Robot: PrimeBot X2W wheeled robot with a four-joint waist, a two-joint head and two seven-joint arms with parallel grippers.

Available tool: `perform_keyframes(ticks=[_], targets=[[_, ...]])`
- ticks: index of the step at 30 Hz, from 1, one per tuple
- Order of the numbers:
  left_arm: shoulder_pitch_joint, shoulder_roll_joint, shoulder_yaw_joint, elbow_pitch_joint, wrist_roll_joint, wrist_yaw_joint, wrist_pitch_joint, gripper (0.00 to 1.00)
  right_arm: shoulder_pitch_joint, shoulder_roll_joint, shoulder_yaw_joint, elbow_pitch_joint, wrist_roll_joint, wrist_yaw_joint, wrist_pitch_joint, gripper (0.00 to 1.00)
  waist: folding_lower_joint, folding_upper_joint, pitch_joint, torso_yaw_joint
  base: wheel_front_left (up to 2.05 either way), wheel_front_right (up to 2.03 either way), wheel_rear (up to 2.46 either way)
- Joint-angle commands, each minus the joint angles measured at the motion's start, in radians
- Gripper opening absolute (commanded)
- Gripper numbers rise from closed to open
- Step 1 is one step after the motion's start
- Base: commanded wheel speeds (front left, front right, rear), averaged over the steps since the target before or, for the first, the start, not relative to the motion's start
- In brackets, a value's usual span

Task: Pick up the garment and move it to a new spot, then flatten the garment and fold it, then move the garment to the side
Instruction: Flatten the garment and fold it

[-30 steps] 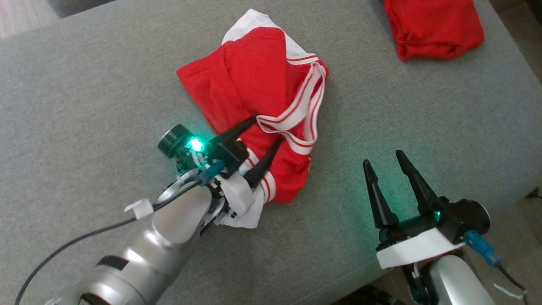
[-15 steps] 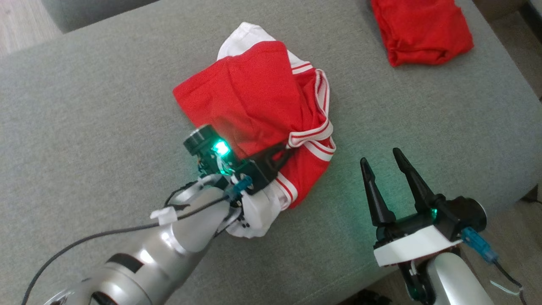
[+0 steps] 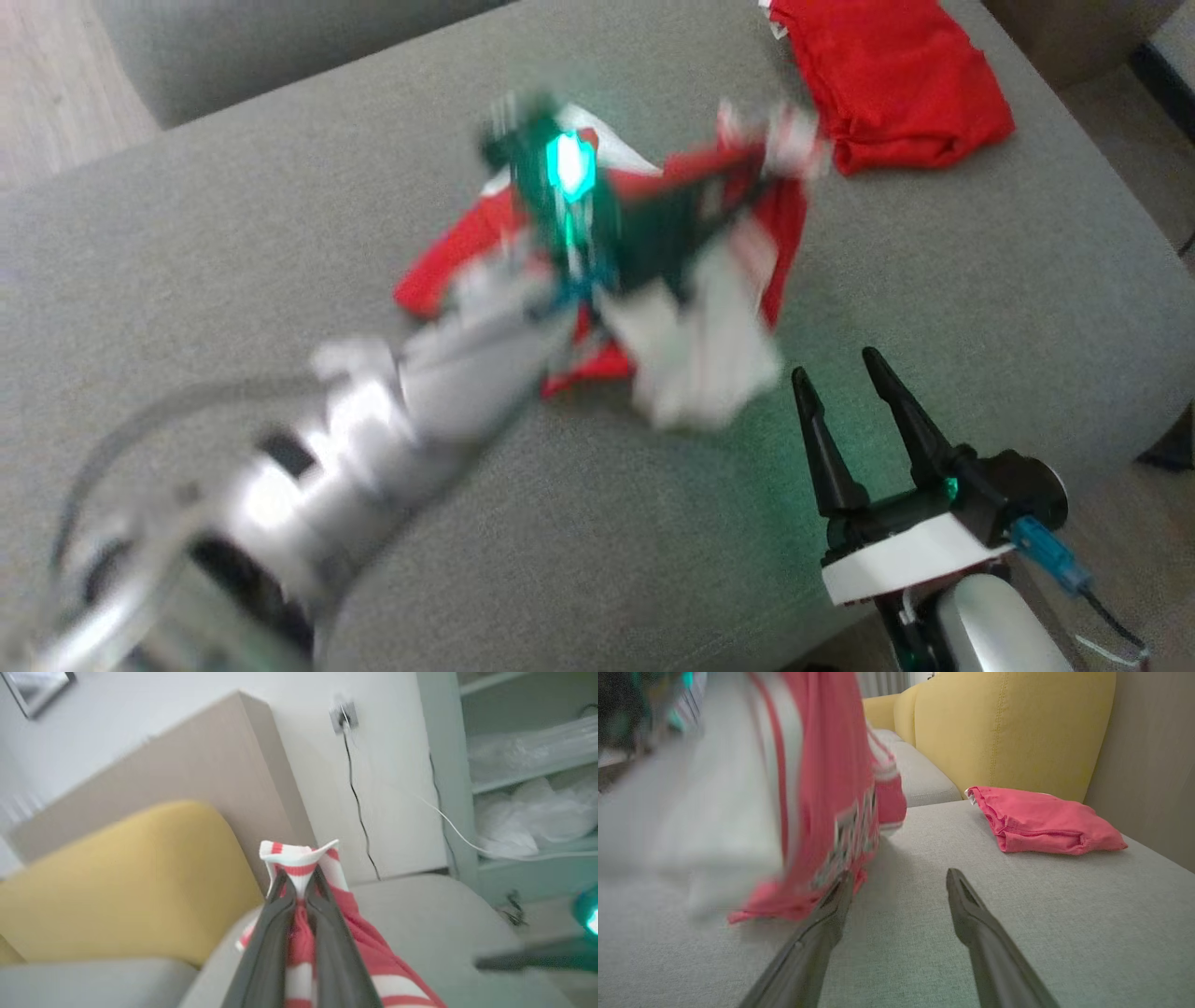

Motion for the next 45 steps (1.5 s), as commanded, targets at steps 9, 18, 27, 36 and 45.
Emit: perform_keyframes(ticks=[9,18,27,36,45], targets=[[-0.468,0.110,0.268,-0.080,-0.004,0.045,-0.005,0.00,0.015,0.007,0.004,-0.031,-0.004,0.007,-0.004,1.00,0.0000,0.0000,-0.042,0.057,0.00,0.00,0.00],[-0.203,0.277,0.393,-0.057,-0.113,0.147,0.054,0.00,0.043,-0.002,-0.034,-0.024,-0.026,0.007,-0.004,1.00,0.0000,0.0000,-0.054,0.181,0.00,0.00,0.00],[0.387,0.367,0.470,-0.082,-0.275,0.229,0.005,1.00,0.041,-0.012,-0.057,-0.022,-0.040,0.007,-0.004,1.00,0.0000,0.0000,-0.016,0.254,0.00,0.00,0.00],[0.671,0.329,0.612,-0.312,-0.154,0.328,-0.005,1.00,0.050,-0.023,-0.055,-0.018,-0.040,0.007,-0.004,1.00,0.0000,0.0000,-0.021,0.283,0.00,0.00,0.00],[0.775,0.259,0.612,-0.215,-0.110,0.270,-0.005,1.00,0.040,-0.032,-0.039,-0.021,-0.038,0.007,-0.004,1.00,0.0000,0.0000,-0.010,0.277,0.00,0.00,0.00]])
